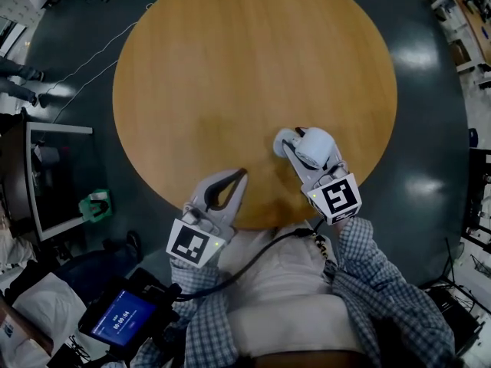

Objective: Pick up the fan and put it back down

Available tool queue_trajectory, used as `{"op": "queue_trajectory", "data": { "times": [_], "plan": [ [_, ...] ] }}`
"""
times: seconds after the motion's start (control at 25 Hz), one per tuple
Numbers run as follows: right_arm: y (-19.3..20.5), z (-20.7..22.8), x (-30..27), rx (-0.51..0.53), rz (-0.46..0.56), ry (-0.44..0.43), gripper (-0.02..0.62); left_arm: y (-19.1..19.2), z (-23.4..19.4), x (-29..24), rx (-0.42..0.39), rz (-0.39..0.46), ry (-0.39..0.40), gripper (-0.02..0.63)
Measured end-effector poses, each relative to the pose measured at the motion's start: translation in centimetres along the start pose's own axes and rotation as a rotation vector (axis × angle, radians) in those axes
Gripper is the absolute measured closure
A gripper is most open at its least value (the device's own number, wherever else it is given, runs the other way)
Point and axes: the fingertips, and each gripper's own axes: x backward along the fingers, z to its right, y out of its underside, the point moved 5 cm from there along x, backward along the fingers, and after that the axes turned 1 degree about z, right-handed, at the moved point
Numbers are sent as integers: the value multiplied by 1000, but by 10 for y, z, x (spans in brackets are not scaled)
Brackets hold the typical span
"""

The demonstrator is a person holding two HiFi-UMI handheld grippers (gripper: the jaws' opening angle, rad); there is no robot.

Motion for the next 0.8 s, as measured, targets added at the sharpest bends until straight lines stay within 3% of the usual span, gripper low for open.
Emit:
{"op": "queue_trajectory", "data": {
  "times": [0.44, 0.8],
  "plan": [
    [-37, 6, 21, 36, 68, 48, 451, -16, 2, -17, -47, 55, 61, 606],
    [-39, 8, 24, 53, 61, 57, 452, -19, 0, -23, -38, 79, 65, 606]
  ]
}}
